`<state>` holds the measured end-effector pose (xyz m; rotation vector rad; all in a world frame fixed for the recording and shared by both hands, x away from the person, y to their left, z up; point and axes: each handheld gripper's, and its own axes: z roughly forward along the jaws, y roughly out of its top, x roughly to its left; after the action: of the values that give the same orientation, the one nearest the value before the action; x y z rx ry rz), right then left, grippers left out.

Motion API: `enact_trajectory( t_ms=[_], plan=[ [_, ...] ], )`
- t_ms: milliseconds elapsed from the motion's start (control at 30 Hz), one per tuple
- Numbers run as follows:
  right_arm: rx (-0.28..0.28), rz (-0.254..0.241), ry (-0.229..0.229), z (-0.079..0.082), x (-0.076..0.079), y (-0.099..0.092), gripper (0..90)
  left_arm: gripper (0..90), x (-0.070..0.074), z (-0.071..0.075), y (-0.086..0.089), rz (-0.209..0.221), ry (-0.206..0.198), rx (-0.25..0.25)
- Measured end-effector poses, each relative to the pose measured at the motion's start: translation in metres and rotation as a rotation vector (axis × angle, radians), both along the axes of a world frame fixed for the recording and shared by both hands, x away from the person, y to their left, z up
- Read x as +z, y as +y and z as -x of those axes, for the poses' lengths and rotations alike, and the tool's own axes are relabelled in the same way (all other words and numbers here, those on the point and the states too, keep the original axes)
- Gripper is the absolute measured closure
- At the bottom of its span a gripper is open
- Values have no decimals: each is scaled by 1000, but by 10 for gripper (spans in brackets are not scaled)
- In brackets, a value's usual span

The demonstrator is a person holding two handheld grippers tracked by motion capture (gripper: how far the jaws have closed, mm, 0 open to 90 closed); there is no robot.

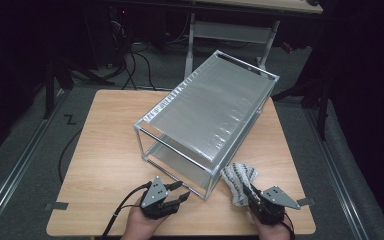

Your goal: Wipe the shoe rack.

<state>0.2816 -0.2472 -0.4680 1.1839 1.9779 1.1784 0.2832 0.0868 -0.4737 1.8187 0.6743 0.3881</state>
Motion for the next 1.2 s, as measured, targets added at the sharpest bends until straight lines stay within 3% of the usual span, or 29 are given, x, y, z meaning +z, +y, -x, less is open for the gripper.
enact_trajectory(
  t_ms=[333,500,633,667,700,733,800,967,1100,1200],
  plan=[
    [-9,-7,10,-2,-2,-6,781,597,19,-3,-36,16,-41,-79],
    [-1,-11,9,-2,-1,-6,781,597,31,-10,-51,23,-57,-92],
    [8,-8,11,-3,-2,-5,782,652,36,-15,-58,34,-62,-93],
    [11,-7,13,-3,-3,-4,782,687,36,-15,-58,41,-55,-87],
    [18,-6,12,-4,-3,-3,783,782,35,-15,-57,45,-52,-81],
    [22,-5,13,-4,-3,-2,782,797,35,-15,-56,45,-57,-78],
    [33,-7,15,-6,-3,1,784,804,35,-10,-54,32,-80,-65],
    [79,-27,0,-15,4,16,786,804,33,7,-40,42,-86,-75],
    [106,-25,-21,-42,16,38,789,804,32,24,-25,47,-88,-89],
    [103,6,13,-70,13,55,791,804,31,32,-16,54,-84,-91]
  ],
)
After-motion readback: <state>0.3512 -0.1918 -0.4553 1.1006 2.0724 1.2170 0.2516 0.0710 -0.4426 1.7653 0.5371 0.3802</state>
